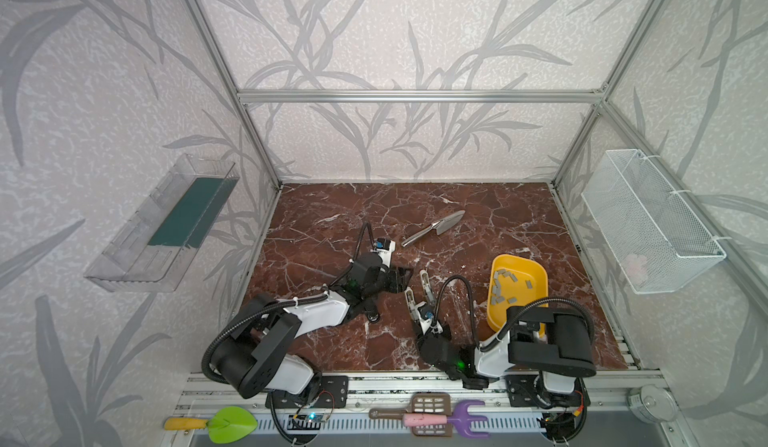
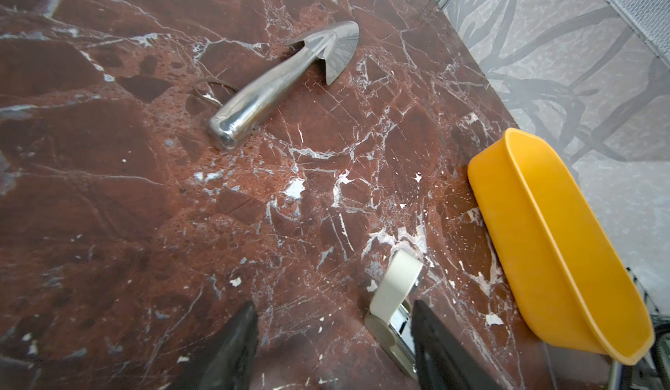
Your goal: Load the staples into the stapler
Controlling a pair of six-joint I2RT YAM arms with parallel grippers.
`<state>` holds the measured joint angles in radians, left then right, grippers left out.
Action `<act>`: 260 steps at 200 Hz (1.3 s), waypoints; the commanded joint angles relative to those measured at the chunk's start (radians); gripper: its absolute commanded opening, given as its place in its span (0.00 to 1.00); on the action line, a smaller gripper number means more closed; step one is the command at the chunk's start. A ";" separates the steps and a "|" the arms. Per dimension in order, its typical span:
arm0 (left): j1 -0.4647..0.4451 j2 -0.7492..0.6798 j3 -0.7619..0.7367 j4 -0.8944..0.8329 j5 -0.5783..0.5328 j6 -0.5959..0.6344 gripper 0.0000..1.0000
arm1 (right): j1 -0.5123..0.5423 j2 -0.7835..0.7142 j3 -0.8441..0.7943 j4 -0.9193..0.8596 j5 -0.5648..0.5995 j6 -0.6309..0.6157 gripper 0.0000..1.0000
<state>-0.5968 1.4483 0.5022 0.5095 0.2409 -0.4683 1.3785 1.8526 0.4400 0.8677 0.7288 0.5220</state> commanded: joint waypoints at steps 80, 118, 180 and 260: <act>-0.018 0.091 -0.094 0.218 0.075 -0.027 0.47 | -0.050 0.054 -0.032 -0.024 -0.062 0.009 0.33; -0.048 0.107 -0.118 0.328 0.121 -0.040 0.40 | -0.052 0.065 -0.032 -0.009 -0.057 0.012 0.32; -0.103 0.150 -0.156 0.428 0.177 0.083 0.27 | -0.061 0.066 -0.026 -0.002 -0.046 0.021 0.30; -0.145 0.216 -0.223 0.634 0.349 0.170 0.38 | -0.073 0.049 -0.038 -0.007 -0.035 0.041 0.30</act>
<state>-0.7170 1.6066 0.2787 1.0595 0.4610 -0.3275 1.3228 1.8771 0.4294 0.9531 0.6983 0.5312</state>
